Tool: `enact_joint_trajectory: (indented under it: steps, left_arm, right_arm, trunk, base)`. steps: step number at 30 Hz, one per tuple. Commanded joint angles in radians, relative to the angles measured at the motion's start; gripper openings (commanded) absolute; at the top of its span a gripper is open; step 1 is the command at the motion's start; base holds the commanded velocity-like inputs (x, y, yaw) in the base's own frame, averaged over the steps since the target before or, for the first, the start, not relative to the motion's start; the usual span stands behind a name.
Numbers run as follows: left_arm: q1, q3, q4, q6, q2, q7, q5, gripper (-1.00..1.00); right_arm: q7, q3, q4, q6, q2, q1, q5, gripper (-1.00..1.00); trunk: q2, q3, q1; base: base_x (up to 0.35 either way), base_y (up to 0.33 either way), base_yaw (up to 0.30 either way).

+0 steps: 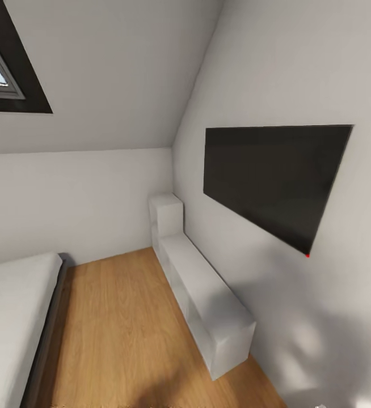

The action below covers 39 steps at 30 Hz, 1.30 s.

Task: Attach the digital camera to the camera tripod in the bedroom.

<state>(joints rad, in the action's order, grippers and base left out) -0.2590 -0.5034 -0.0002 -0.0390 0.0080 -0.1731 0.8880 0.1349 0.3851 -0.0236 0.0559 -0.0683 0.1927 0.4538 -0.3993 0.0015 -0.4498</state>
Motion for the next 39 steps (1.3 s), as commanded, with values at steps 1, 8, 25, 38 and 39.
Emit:
enact_joint_trajectory:
  steps: [1, 8, 25, 38, 39]
  left_arm:
    - [0.000, -0.009, 0.000, -0.001, 0.000, -0.003, 0.006, -1.00]
    - [0.000, -0.009, -0.001, -0.001, 0.000, -0.003, 0.006, -1.00]
    - [0.000, -0.009, -0.001, -0.001, 0.001, -0.003, 0.006, -1.00]
    - [0.000, -0.009, -0.002, -0.002, 0.002, -0.002, 0.005, -1.00]
    - [0.000, -0.009, -0.002, -0.002, 0.002, -0.002, 0.005, -1.00]
  right_arm:
    - [0.002, 0.009, -0.002, 0.005, -0.001, 0.001, 0.008, 1.00]
    - [0.002, 0.009, -0.002, 0.005, -0.002, 0.001, 0.008, 1.00]
    - [0.002, 0.008, -0.002, 0.005, -0.002, 0.001, 0.008, 1.00]
    - [0.002, 0.008, -0.002, 0.005, -0.002, 0.001, 0.008, 1.00]
    - [0.003, 0.008, -0.002, 0.005, -0.002, 0.001, 0.008, 1.00]
  trunk:
    - [-0.001, 0.000, 0.000]
    - [-0.001, 0.000, 0.000]
    - [-0.001, 0.000, 0.000]
    - [-0.001, 0.000, 0.000]
    - [-0.001, 0.000, 0.000]
  base:
    - [-0.037, 0.000, 0.275]
    - [-0.014, 0.000, 0.276]
    - [-0.001, 0.000, 0.276]
    - [0.000, 0.000, 0.276]
    - [0.000, 0.000, 0.276]
